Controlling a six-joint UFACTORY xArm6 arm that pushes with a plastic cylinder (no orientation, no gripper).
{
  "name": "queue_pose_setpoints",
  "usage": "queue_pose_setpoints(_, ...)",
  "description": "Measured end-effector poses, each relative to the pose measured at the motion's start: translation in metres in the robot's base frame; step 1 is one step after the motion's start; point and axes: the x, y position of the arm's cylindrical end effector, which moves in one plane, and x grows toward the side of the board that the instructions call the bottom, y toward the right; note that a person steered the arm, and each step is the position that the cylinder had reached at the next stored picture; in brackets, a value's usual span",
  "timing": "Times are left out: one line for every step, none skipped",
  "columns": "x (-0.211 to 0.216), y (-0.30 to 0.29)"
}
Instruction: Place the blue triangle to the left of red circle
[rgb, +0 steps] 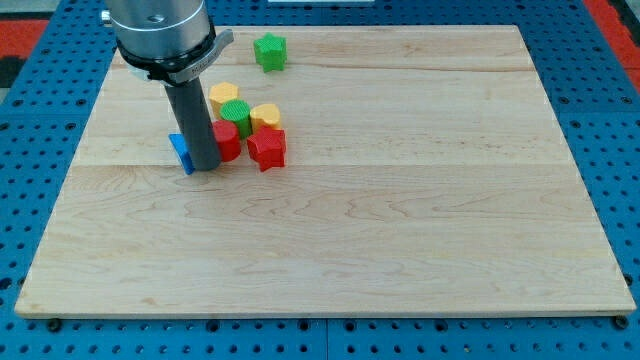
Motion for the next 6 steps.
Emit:
queue_pose_setpoints(0.001,0.0)
queue_pose_setpoints(0.018,0.014)
queue_pose_setpoints(0.037,-0.037)
queue_pose_setpoints(0.024,-0.059)
queue_pose_setpoints(0.018,-0.034)
queue_pose_setpoints(0.004,-0.032)
